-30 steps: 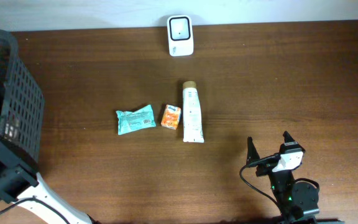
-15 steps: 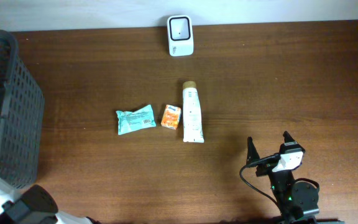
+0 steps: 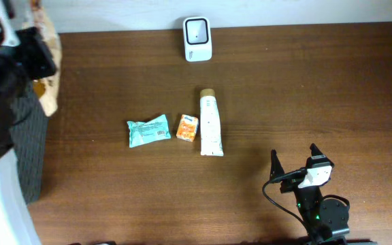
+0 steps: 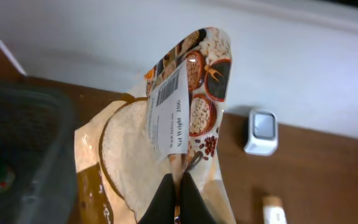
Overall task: Scan the item barcode
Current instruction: 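Carry rice bag with left gripper and drop it right of tube, then reach left gripper into basket and grasp the green-capped jar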
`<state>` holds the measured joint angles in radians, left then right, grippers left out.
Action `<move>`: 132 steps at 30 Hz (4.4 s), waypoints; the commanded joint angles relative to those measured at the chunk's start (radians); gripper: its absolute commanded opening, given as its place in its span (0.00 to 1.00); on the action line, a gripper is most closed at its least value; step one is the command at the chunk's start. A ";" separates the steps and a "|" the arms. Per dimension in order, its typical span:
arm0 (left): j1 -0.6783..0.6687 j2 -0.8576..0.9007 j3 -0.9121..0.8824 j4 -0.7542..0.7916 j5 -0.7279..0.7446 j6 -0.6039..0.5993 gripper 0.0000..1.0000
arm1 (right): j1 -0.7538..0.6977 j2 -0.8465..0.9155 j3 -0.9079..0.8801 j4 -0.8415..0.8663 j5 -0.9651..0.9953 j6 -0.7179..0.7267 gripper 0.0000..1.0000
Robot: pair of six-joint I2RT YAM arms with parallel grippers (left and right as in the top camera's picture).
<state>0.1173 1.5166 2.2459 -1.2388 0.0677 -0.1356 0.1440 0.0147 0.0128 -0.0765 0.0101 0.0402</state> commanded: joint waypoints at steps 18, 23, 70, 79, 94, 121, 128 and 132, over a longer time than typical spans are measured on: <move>-0.656 0.498 0.024 0.057 -0.031 0.017 0.00 | -0.001 -0.006 -0.007 -0.005 0.001 -0.007 0.98; -0.793 0.628 0.024 0.180 -0.032 0.017 0.00 | -0.001 -0.006 -0.007 -0.005 0.001 -0.007 0.98; 0.487 0.472 -0.162 0.055 -0.350 -0.091 0.99 | -0.001 -0.006 -0.007 -0.005 0.001 -0.007 0.98; 0.539 0.565 -0.269 0.309 -0.337 0.042 0.99 | -0.001 -0.006 -0.007 -0.005 0.001 -0.007 0.98; 0.561 0.776 -0.269 0.537 -0.259 0.152 0.99 | -0.001 -0.006 -0.007 -0.005 0.001 -0.006 0.98; 0.558 0.767 -0.267 0.685 -0.254 0.151 0.51 | -0.001 -0.006 -0.007 -0.005 0.001 -0.007 0.98; 0.559 0.479 -0.267 0.648 0.001 0.134 0.52 | -0.001 -0.006 -0.007 -0.005 0.001 -0.007 0.98; 0.559 0.320 -0.267 0.639 0.128 0.094 0.57 | -0.001 -0.006 -0.007 -0.005 0.001 -0.007 0.98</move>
<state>0.6739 1.9438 1.9633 -0.6022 0.0631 -0.0177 0.1440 0.0147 0.0128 -0.0765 0.0101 0.0406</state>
